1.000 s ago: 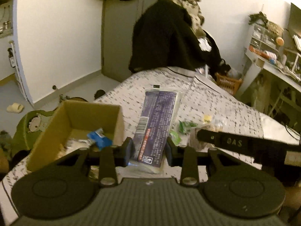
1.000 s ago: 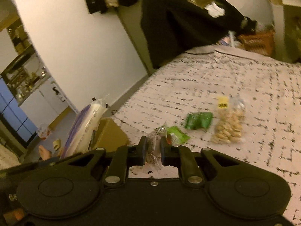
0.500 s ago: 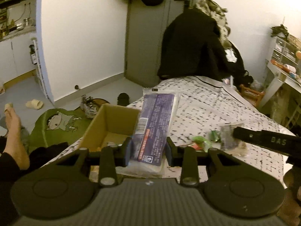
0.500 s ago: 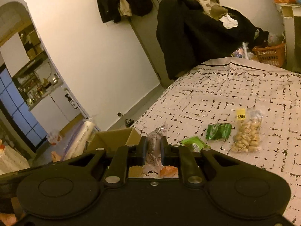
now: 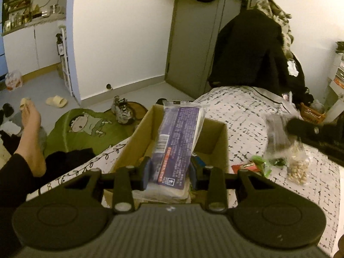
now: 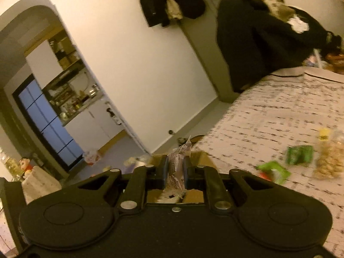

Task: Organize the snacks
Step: 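Carry both packs over the cardboard box and open both tools to drop them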

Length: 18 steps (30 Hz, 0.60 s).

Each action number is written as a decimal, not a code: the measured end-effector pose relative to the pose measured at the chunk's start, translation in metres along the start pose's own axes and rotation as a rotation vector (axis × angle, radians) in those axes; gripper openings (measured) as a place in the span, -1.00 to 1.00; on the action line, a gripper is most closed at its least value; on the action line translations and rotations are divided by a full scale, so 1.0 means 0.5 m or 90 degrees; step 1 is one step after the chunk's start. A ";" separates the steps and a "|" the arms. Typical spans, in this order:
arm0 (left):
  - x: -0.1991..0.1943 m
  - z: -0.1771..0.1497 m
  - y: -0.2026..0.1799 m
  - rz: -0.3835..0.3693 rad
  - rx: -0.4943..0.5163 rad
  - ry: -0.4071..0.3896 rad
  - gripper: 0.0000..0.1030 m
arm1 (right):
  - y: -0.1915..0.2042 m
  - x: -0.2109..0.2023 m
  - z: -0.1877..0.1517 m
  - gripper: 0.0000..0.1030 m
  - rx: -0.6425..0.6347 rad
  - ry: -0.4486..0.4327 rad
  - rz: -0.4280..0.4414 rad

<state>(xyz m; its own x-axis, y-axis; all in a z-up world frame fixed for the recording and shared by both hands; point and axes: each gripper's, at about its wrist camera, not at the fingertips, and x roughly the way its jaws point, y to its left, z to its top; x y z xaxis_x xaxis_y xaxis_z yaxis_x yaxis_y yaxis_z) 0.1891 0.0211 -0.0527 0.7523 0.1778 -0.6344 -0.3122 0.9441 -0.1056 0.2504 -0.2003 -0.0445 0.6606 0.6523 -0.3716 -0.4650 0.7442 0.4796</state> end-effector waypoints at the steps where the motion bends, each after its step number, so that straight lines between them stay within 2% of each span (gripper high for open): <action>1: 0.004 -0.001 0.001 -0.001 -0.001 0.001 -0.33 | 0.006 0.009 0.001 -0.73 0.003 0.001 0.008; 9: 0.052 0.000 0.013 0.007 -0.011 0.017 -0.32 | 0.049 0.082 0.001 -0.72 -0.013 0.022 0.026; 18: 0.073 -0.003 0.023 0.024 -0.014 0.000 -0.21 | 0.024 0.130 -0.017 -0.72 0.012 0.052 0.007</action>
<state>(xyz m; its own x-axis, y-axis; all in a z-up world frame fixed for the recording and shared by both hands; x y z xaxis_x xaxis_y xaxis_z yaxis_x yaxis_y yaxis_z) 0.2123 0.0379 -0.0784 0.7391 0.2136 -0.6388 -0.3537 0.9302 -0.0983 0.2828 -0.1478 -0.0700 0.6052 0.6700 -0.4299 -0.4597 0.7350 0.4984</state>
